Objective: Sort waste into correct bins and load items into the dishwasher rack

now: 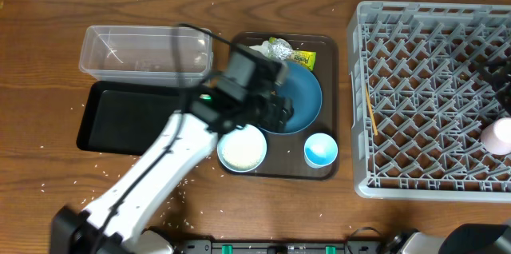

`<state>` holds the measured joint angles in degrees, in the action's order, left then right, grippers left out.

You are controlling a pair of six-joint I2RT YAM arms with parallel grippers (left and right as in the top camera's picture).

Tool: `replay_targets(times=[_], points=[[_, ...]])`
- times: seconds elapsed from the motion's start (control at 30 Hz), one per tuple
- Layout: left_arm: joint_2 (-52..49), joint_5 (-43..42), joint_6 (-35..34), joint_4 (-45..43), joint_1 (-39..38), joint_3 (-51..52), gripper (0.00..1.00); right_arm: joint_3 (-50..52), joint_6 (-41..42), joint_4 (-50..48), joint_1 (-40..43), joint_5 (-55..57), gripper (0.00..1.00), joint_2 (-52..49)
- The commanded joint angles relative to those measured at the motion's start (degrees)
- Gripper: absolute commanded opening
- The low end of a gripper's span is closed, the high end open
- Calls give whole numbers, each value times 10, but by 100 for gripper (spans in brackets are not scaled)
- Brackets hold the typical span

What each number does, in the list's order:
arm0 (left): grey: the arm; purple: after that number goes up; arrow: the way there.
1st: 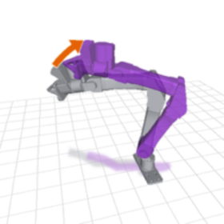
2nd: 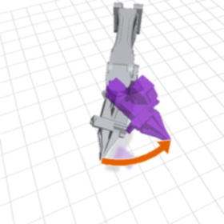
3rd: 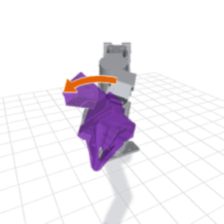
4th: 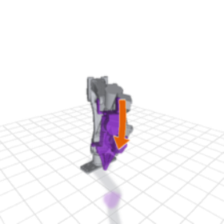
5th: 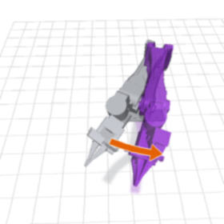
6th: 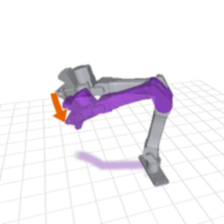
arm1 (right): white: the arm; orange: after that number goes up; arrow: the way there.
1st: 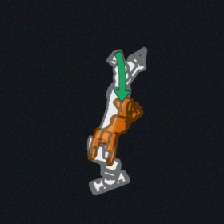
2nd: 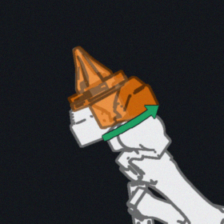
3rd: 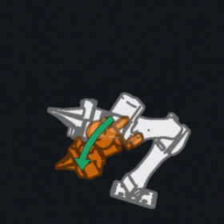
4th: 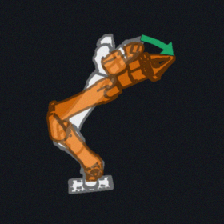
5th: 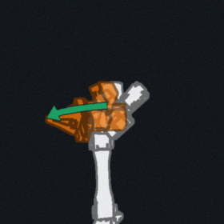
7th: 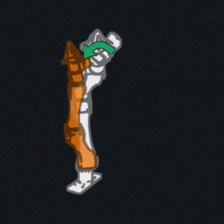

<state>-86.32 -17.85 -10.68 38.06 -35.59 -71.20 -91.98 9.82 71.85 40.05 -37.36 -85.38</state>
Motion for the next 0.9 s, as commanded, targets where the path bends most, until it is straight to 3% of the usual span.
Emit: replay_targets(times=[0.0,0.27,0.4,0.53,0.63,0.73,0.87], points=[[-45,67,14,5,-37,-5,67,1,-17,3,-21,-11,78,-1],[-127,68,9,-15,-110,-5,63,1,-17,11,-25,29,80,-1],[-162,67,-3,-22,-125,-5,52,1,-18,11,-25,36,80,-1],[-180,63,-3,-25,-134,-5,47,1,-18,10,-25,46,81,-1],[-181,63,-3,-28,-137,-5,32,1,-18,10,-25,46,81,-1],[-179,63,-3,-29,-137,-6,6,1,-18,11,-25,46,81,-1],[-150,63,-3,8,-121,-25,6,1,-36,16,-26,46,81,-1]])
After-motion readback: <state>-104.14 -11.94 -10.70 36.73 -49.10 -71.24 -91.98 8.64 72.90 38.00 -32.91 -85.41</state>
